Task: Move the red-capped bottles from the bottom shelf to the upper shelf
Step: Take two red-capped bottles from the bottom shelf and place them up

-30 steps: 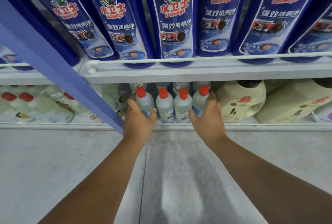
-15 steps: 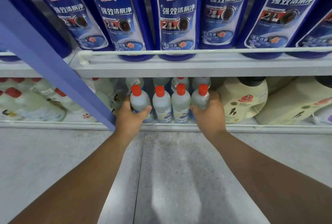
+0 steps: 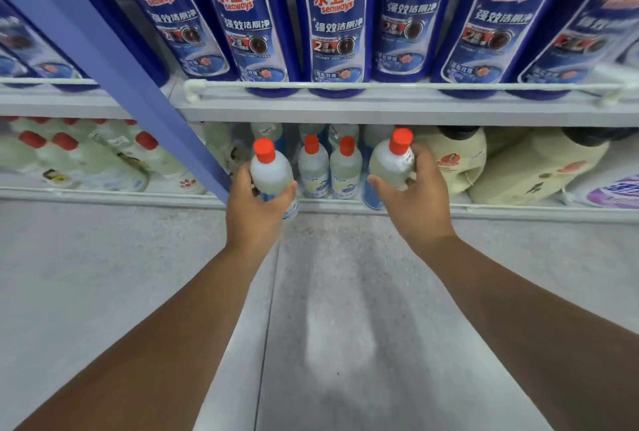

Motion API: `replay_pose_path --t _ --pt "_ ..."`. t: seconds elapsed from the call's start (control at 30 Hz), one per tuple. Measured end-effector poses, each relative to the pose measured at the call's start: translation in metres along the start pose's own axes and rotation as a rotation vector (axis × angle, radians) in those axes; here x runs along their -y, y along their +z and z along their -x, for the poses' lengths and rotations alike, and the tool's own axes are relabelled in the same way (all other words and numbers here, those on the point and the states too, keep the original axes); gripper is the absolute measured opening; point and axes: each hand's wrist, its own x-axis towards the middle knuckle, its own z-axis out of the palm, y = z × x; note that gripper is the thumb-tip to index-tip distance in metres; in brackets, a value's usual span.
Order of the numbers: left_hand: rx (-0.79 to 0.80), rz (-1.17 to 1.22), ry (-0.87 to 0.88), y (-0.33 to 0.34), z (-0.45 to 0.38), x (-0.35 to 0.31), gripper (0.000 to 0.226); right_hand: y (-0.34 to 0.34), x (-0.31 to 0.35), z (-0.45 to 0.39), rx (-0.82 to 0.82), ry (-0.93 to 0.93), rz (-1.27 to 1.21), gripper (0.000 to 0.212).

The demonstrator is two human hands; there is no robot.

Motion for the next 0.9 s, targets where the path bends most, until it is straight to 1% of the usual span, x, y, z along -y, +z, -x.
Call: replay_pose_path --t 0.07,0.13,0.3,0.4,0.53,0.67,0.73,0.83,0.9 --pt "0.064 -0.017 -0.011 -0.013 0.02 -0.019 0.058 -0.014 0.024 0.017 0.027 0.008 0.005 0.05" --pt "0.116 -0.038 -0.026 -0.028 0.038 -0.043 0.056 -0.027 0.051 0.035 0.061 0.019 -0.004 0.052" --pt "0.168 -0.041 -0.049 -0.067 0.08 -0.12 0.056 -0.06 0.127 0.071 0.076 0.046 -0.031 0.056" --pt "0.184 -0.034 -0.041 -0.093 0.096 -0.179 0.059 -0.088 0.184 0.083 0.072 0.062 -0.02 0.055" --pt "0.178 -0.059 -0.004 -0.133 0.11 -0.264 0.051 -0.128 0.271 0.095 0.08 0.05 -0.01 0.049" --pt "0.192 -0.051 0.027 -0.166 0.12 -0.356 0.054 -0.168 0.362 0.099 0.064 0.026 -0.013 0.053" --pt "0.207 -0.032 0.037 -0.18 0.123 -0.397 0.054 -0.186 0.404 0.099 0.043 0.004 -0.003 0.052" --pt "0.218 -0.005 0.047 -0.206 0.124 -0.453 0.058 -0.211 0.465 0.098 0.059 -0.012 0.001 0.048" --pt "0.226 -0.002 0.058 -0.226 0.125 -0.491 0.055 -0.229 0.505 0.097 0.049 -0.019 0.003 0.048"
